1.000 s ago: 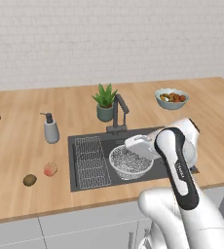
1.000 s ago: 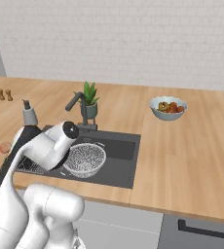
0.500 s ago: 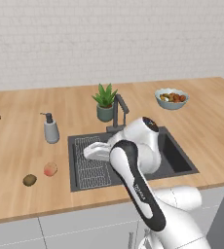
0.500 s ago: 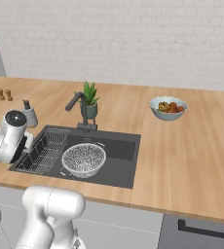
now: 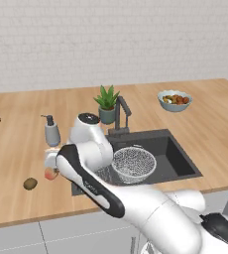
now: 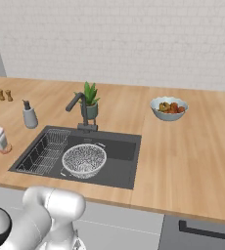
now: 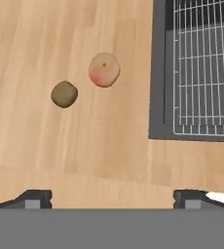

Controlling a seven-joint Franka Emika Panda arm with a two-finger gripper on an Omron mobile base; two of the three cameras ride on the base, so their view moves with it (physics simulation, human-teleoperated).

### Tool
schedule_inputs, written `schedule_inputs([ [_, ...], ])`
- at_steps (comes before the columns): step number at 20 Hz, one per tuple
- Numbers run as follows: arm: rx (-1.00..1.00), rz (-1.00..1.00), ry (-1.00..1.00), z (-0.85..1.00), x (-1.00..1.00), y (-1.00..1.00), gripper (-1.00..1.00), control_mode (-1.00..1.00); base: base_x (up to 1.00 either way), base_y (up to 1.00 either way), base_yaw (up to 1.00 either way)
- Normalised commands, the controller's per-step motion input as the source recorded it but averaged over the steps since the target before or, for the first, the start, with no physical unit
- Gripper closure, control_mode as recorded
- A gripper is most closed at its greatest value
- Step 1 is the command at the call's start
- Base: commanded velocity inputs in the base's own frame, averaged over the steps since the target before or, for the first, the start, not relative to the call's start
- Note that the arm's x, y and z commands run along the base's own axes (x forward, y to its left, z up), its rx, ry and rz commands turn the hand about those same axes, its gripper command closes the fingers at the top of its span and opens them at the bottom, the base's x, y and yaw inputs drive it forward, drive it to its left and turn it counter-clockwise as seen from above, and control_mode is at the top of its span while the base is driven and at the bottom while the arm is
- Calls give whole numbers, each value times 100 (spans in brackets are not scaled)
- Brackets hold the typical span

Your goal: Put the colander in the sink, put the peach, kiwi in the colander, and turn on the sink faucet and pour water over the colander.

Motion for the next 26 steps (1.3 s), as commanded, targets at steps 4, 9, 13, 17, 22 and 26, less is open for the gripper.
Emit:
schedule_inputs([
  [4, -15, -30, 22, -9, 60, 46, -100, -100, 0, 0, 0],
  [9, -6, -29, 15, -48, 69, 12, -100, -100, 0, 0, 0],
  [13, -5, -21, 11, -71, 58, 0, -100, -100, 0, 0, 0],
  [17, -3, -11, 1, -71, 41, 8, -100, -100, 0, 0, 0],
  [22, 0, -4, -1, -56, 34, 21, -100, -100, 0, 0, 0],
  [26, 0, -3, -1, -33, 38, 30, -100, -100, 0, 0, 0],
])
